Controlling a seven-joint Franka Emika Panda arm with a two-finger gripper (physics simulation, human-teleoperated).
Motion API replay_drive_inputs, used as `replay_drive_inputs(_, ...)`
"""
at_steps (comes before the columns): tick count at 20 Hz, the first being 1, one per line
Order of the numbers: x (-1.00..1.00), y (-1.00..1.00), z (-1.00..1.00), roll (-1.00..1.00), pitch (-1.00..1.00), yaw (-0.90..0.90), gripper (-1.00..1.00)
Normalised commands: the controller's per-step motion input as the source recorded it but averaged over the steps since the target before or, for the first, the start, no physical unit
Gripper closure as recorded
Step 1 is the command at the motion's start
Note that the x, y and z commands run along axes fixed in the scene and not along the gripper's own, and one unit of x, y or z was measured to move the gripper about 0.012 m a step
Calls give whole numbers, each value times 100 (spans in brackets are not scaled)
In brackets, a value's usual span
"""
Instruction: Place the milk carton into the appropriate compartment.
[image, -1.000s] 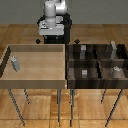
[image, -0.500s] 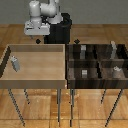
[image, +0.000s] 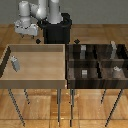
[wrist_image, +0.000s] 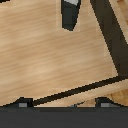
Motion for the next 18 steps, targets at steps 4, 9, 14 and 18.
replay_drive_inputs(4,0,0,0,0,0,-50,-100)
replay_drive_inputs(9,20,0,-60,0,0,0,-100)
replay_drive_inputs(14,80,0,0,0,0,0,-100)
replay_drive_inputs(18,25,0,56,0,0,0,-100)
